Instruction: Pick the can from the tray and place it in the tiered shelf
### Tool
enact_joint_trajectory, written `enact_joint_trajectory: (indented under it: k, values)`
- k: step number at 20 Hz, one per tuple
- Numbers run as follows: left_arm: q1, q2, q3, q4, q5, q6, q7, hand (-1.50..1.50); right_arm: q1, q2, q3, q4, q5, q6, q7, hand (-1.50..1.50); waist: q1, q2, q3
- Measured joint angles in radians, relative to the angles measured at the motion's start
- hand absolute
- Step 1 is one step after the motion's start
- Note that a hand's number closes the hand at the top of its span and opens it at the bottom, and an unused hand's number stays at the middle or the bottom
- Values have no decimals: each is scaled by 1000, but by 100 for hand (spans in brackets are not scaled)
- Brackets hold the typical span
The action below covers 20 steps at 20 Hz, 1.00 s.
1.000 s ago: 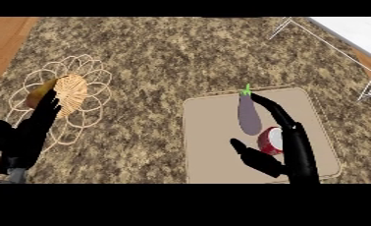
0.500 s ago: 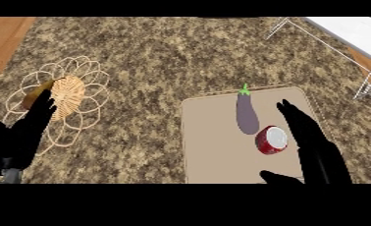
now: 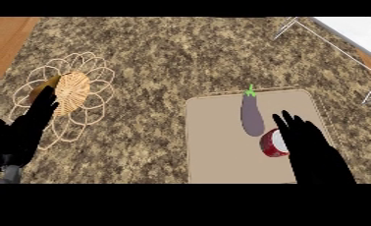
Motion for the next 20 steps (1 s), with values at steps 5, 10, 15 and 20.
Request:
enact_joint_trajectory:
  k: [5,10,15,20]
  values:
    - [-17,-25,7,29,-21,-10,-1,0,-82,56,10,29,-12,136,29,-150,-2,1,2]
    - [-3,-34,25,4,-38,-14,16,0,-128,91,-35,100,-25,206,-2,-150,-2,1,4]
    - [14,-60,37,-17,-66,-10,28,0,-138,123,-67,185,15,236,-38,-150,-3,1,4]
    - [21,-80,68,-29,-98,-28,45,0,-97,132,-107,249,83,219,-111,-150,-7,0,5]
